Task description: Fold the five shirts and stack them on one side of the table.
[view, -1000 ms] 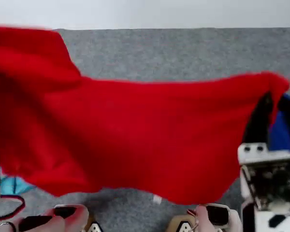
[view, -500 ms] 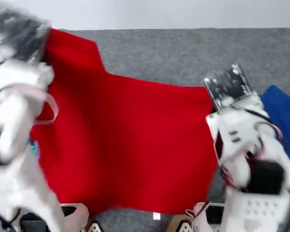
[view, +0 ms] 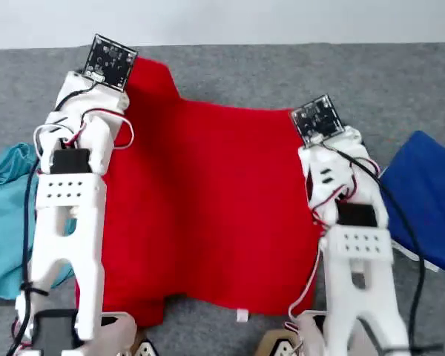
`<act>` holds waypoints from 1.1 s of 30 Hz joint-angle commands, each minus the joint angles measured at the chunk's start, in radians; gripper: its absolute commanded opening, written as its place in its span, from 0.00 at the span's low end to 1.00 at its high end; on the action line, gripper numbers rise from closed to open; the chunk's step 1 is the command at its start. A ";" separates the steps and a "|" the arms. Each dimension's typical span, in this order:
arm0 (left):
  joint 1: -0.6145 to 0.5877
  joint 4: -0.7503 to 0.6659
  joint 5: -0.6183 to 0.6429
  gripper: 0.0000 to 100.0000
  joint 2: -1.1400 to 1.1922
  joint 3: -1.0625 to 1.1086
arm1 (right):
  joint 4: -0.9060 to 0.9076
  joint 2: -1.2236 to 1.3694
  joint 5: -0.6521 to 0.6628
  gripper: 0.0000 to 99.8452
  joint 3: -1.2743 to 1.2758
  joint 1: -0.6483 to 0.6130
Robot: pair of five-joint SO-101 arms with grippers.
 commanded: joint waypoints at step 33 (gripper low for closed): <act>-0.023 0.555 -0.278 0.00 0.440 -0.536 | 0.326 0.671 0.011 0.01 -0.703 -0.039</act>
